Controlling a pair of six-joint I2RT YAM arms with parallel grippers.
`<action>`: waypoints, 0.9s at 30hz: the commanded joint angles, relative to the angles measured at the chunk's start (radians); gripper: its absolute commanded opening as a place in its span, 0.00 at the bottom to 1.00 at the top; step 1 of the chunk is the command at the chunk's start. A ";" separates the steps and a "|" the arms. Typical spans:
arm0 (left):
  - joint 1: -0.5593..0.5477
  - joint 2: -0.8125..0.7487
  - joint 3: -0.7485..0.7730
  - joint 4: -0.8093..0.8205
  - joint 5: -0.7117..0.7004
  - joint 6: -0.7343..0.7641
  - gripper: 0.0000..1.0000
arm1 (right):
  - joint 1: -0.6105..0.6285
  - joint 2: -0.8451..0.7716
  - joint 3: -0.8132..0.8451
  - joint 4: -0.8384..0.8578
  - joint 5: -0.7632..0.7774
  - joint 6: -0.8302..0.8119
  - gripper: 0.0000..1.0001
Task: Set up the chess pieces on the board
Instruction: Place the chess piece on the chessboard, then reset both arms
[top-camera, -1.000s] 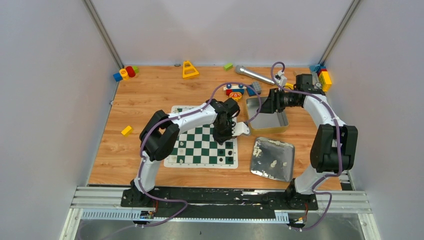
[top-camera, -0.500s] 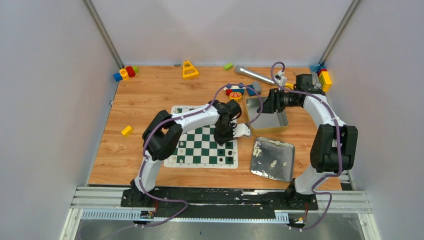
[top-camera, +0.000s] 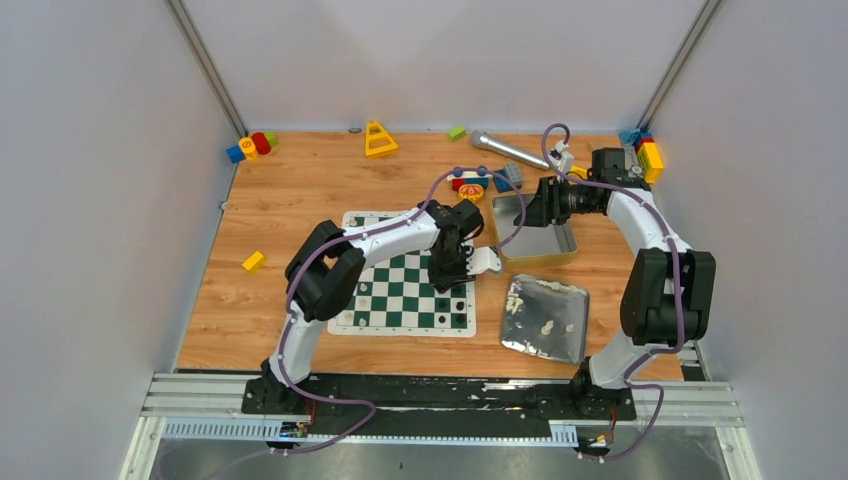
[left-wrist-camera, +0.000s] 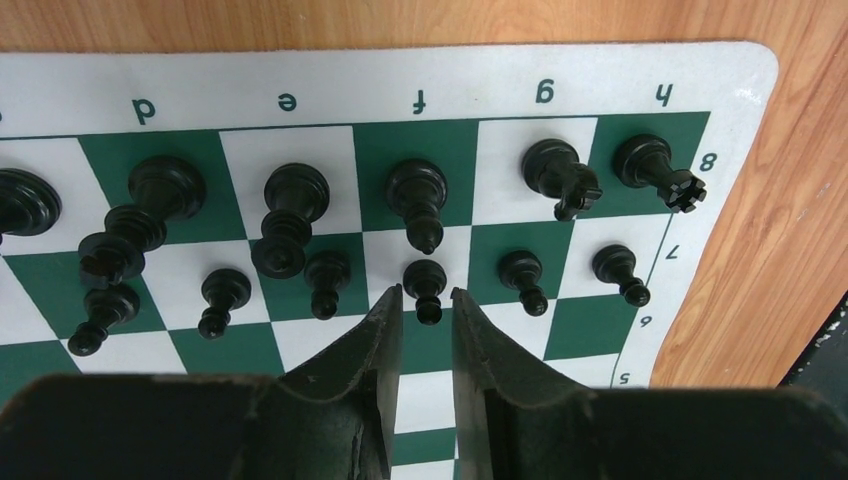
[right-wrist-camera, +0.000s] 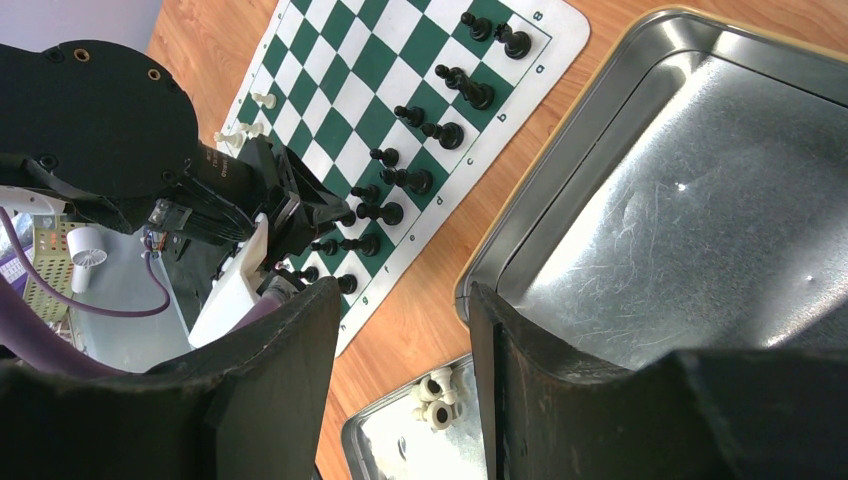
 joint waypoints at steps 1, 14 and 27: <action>-0.009 0.009 0.055 -0.013 0.019 -0.024 0.32 | 0.001 -0.027 -0.002 0.028 -0.029 -0.017 0.51; 0.045 -0.160 0.048 0.026 -0.050 -0.055 0.37 | 0.001 -0.042 0.013 0.028 0.017 -0.008 0.52; 0.427 -0.559 -0.146 0.255 -0.001 -0.164 0.64 | -0.006 -0.094 0.104 0.011 0.162 -0.018 0.63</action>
